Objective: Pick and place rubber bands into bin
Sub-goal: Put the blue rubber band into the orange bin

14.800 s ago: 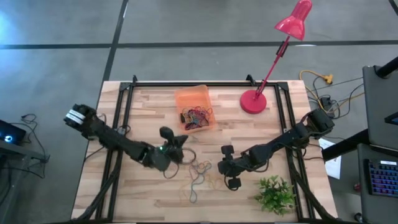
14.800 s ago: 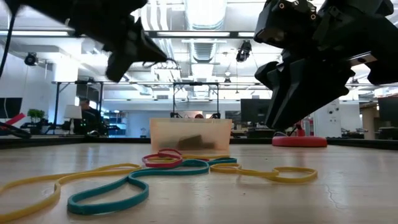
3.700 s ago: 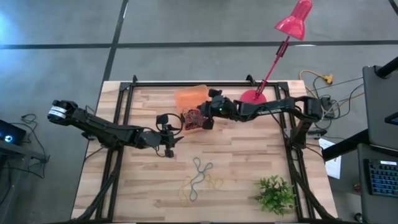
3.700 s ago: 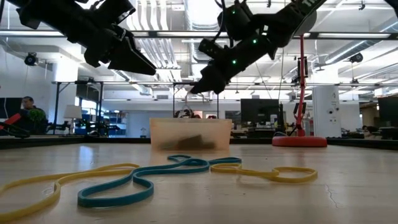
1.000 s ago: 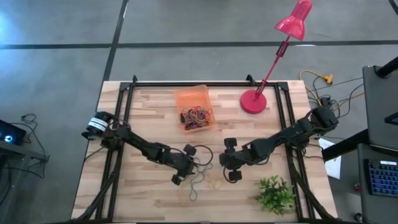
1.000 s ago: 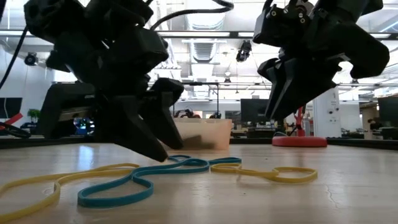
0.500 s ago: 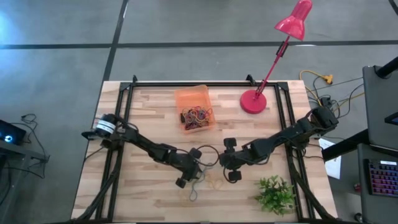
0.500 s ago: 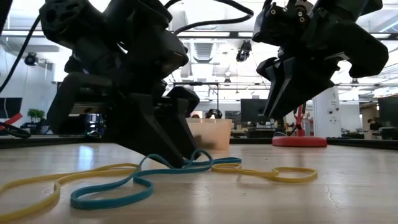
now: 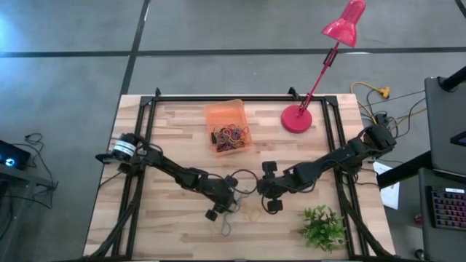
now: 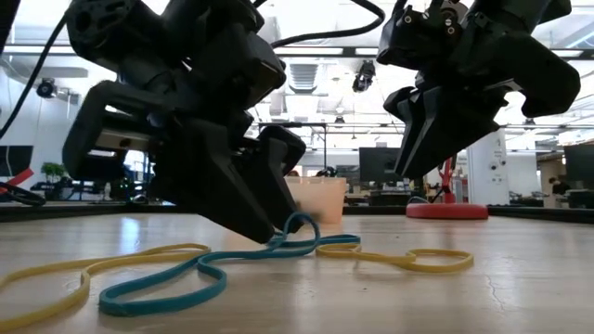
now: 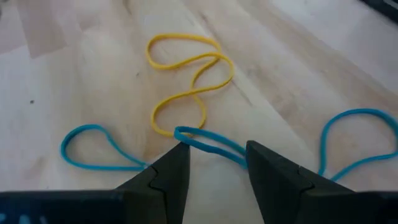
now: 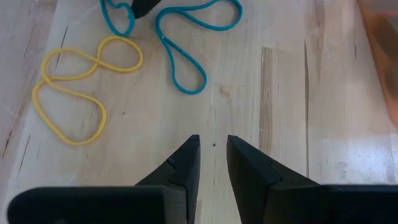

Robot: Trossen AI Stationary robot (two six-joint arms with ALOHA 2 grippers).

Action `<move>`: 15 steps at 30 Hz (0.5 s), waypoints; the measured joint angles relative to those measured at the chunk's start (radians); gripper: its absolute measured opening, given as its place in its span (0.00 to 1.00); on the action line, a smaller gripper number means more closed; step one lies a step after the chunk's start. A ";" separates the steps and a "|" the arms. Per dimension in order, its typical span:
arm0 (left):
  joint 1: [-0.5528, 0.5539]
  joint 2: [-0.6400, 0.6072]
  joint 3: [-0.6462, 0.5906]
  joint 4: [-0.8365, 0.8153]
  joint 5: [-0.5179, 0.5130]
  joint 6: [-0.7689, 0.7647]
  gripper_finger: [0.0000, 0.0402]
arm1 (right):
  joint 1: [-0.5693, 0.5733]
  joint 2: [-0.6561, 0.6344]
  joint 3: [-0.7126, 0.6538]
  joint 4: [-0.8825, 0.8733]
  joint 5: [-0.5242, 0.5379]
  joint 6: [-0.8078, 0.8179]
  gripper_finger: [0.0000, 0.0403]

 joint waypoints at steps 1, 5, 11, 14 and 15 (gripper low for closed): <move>0.000 0.000 0.000 0.001 0.006 0.000 0.35 | 0.000 0.000 0.000 0.000 0.000 0.001 0.17; 0.000 0.000 0.000 0.001 0.010 -0.006 0.35 | 0.000 0.000 -0.002 0.000 0.000 0.002 0.18; 0.000 0.000 0.001 0.036 0.014 -0.032 0.35 | 0.000 0.000 -0.002 0.000 0.000 0.006 0.17; 0.000 0.000 0.002 0.049 0.014 -0.051 0.35 | 0.000 0.000 -0.002 0.000 0.000 0.006 0.16; 0.000 0.000 0.003 0.049 0.013 -0.051 0.35 | 0.000 0.000 -0.002 0.000 0.000 0.006 0.16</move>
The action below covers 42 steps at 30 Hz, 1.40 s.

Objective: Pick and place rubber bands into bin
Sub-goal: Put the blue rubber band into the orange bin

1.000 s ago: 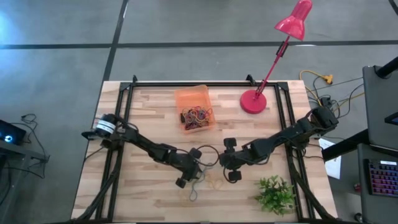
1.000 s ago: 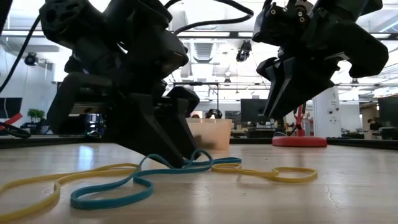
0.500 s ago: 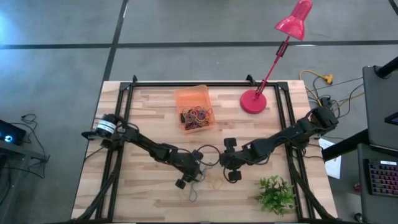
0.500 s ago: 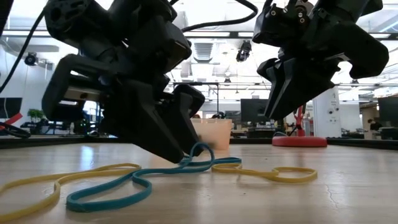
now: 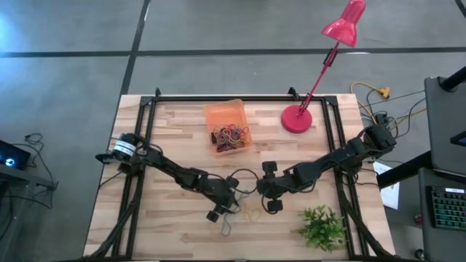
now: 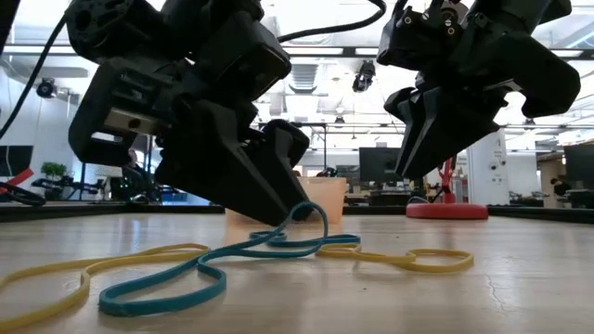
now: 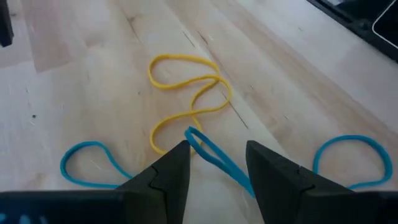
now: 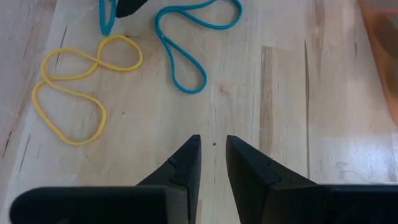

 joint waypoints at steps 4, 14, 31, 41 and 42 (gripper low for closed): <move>0.000 0.000 -0.001 0.000 -0.013 0.000 0.35 | 0.000 0.000 0.000 0.000 0.000 0.000 0.16; 0.000 0.029 0.001 -0.002 -0.015 -0.001 0.22 | 0.000 0.000 0.000 -0.001 0.000 0.000 0.16; 0.001 0.053 0.039 -0.005 -0.018 0.053 0.01 | 0.000 0.001 -0.007 -0.002 0.000 -0.001 0.15; 0.003 -0.019 0.045 -0.040 -0.051 0.093 0.00 | 0.000 0.001 -0.013 -0.009 0.000 -0.001 0.15; 0.003 -0.037 0.046 -0.061 -0.073 0.107 0.00 | 0.000 0.001 -0.013 -0.010 0.000 -0.001 0.15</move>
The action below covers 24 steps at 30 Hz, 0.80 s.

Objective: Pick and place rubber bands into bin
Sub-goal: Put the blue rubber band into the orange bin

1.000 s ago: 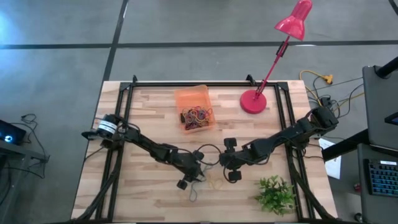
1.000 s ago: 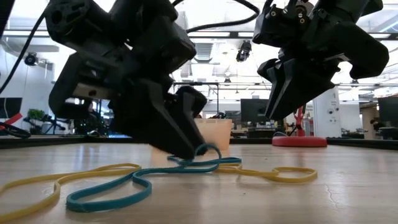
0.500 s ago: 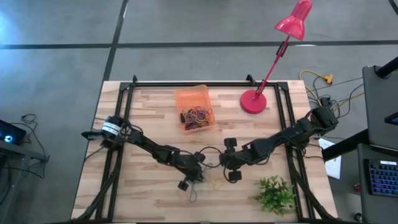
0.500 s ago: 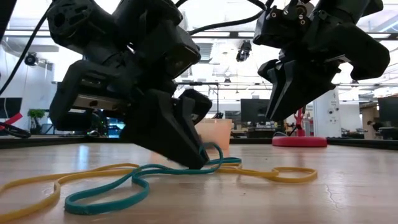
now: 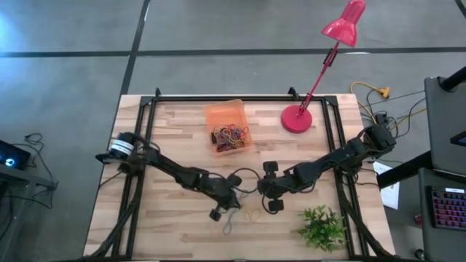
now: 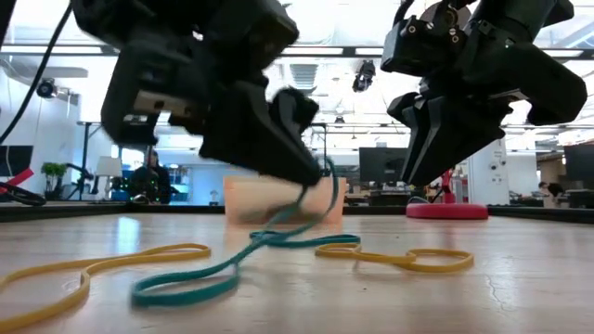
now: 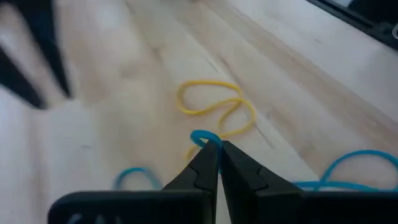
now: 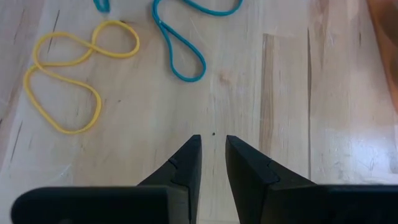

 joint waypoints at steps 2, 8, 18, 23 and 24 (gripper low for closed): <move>0.000 -0.043 0.000 -0.042 -0.043 0.025 0.00 | 0.000 0.000 0.000 0.000 0.000 -0.001 0.15; 0.013 -0.198 -0.004 -0.194 -0.213 0.110 0.00 | 0.000 0.000 -0.001 -0.002 0.000 -0.004 0.15; 0.141 -0.468 -0.006 -0.382 -0.346 0.263 0.00 | 0.000 0.000 -0.002 0.001 0.001 -0.009 0.15; 0.270 -0.549 -0.006 -0.387 -0.357 0.316 0.00 | 0.000 0.000 -0.002 0.004 0.004 -0.011 0.15; 0.299 -0.558 -0.007 -0.394 -0.357 0.321 0.00 | 0.000 0.000 -0.003 0.003 0.005 -0.012 0.15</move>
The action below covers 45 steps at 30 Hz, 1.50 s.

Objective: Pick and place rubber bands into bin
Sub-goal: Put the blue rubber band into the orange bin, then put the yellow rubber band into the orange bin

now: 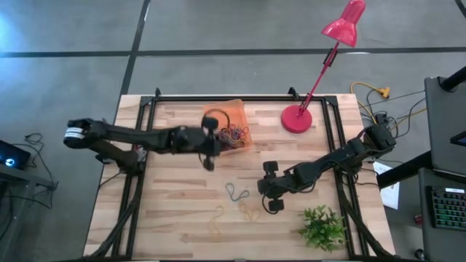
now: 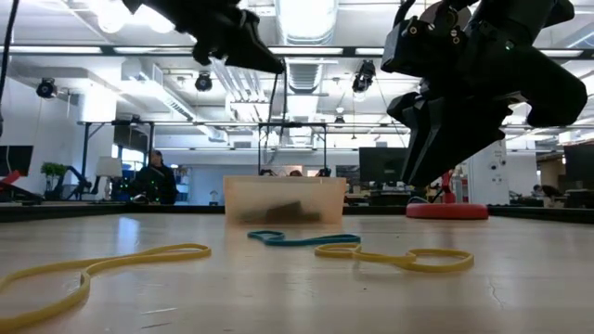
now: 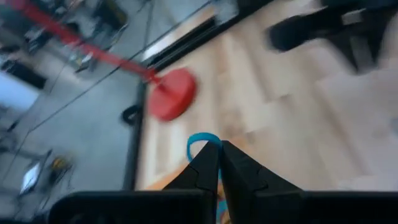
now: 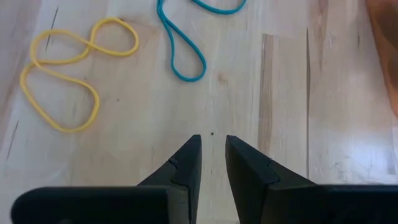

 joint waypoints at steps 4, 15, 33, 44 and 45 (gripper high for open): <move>0.118 -0.011 -0.004 0.004 0.037 0.000 0.00 | 0.000 0.000 -0.002 0.001 0.002 -0.006 0.15; 0.265 0.137 -0.010 0.004 0.153 -0.010 0.00 | 0.000 0.000 -0.004 0.003 0.021 -0.011 0.15; 0.287 0.235 -0.004 0.057 0.137 -0.088 0.20 | -0.002 0.000 -0.051 0.041 0.029 -0.014 0.15; 0.214 0.139 -0.005 -0.096 0.209 -0.209 0.32 | -0.002 0.000 -0.076 0.197 0.049 -0.061 0.15; 0.198 0.122 -0.006 -0.126 0.233 -0.231 0.32 | -0.002 0.000 -0.082 0.237 0.048 -0.080 0.15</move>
